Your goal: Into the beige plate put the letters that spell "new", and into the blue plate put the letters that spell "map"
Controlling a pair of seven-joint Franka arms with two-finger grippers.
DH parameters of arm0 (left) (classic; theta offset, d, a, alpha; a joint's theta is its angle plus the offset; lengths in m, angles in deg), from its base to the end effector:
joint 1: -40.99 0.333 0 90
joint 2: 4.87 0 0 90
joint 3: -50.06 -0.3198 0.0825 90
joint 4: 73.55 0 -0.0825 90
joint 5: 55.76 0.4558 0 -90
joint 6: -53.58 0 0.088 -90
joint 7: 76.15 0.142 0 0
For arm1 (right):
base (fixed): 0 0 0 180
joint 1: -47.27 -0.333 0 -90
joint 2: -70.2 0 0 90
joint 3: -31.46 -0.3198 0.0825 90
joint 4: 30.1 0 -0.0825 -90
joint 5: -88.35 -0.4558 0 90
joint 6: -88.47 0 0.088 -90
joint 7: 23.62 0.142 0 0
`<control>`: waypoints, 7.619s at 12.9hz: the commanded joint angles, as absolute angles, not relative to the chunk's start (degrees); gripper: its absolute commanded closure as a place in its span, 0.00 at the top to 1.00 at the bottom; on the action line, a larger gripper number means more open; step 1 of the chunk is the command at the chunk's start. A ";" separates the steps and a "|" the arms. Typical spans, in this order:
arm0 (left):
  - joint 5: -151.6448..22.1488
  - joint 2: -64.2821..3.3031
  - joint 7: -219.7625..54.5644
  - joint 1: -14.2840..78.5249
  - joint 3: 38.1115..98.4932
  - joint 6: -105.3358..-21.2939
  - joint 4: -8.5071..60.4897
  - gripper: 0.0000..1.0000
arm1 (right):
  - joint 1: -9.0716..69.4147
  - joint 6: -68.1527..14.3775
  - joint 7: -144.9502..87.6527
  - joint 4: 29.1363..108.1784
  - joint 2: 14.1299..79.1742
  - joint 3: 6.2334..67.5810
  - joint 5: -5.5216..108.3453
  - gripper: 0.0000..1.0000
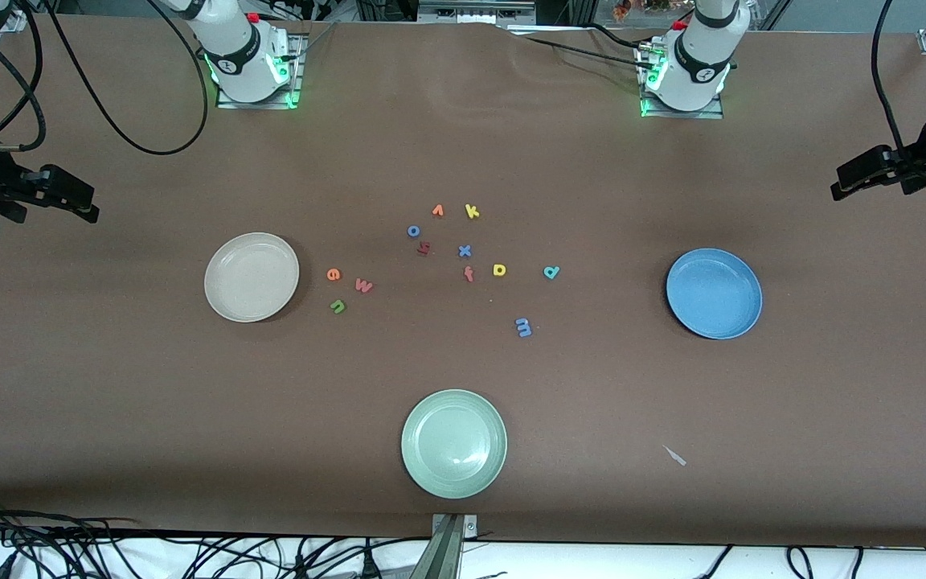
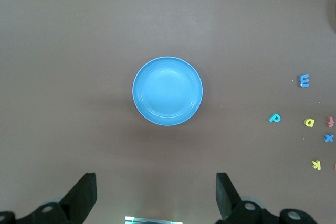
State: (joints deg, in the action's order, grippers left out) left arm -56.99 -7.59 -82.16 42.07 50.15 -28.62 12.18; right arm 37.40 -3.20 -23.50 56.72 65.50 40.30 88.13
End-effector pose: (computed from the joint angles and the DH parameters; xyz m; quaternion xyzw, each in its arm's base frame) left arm 0.6230 0.0075 0.5926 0.9966 0.0601 -0.0549 0.0083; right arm 0.6542 0.0157 0.5742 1.0000 0.0082 0.0018 0.0044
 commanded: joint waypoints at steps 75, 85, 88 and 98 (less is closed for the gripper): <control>-45.57 -35.27 -96.45 17.62 61.14 -83.43 38.25 1.00 | 35.93 -3.38 -23.70 55.94 62.29 40.16 85.36 1.00; -45.21 -39.32 -94.35 17.35 61.31 -84.76 36.50 0.67 | 35.84 -4.43 -23.70 55.42 61.07 38.84 84.40 1.00; -45.38 -39.67 -93.29 17.44 61.23 -84.76 36.49 0.55 | 36.37 -4.43 -23.97 55.33 58.88 39.02 81.58 1.00; -45.47 -40.55 -91.37 19.10 61.31 -84.49 36.23 0.14 | 33.82 -6.80 -23.97 56.82 53.15 38.75 82.28 1.00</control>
State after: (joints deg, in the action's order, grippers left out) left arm -46.95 -38.96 -93.62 17.44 61.65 -84.63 37.21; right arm 33.58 -6.39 -23.60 56.57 52.89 38.70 83.04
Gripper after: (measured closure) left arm 0.709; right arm 0.000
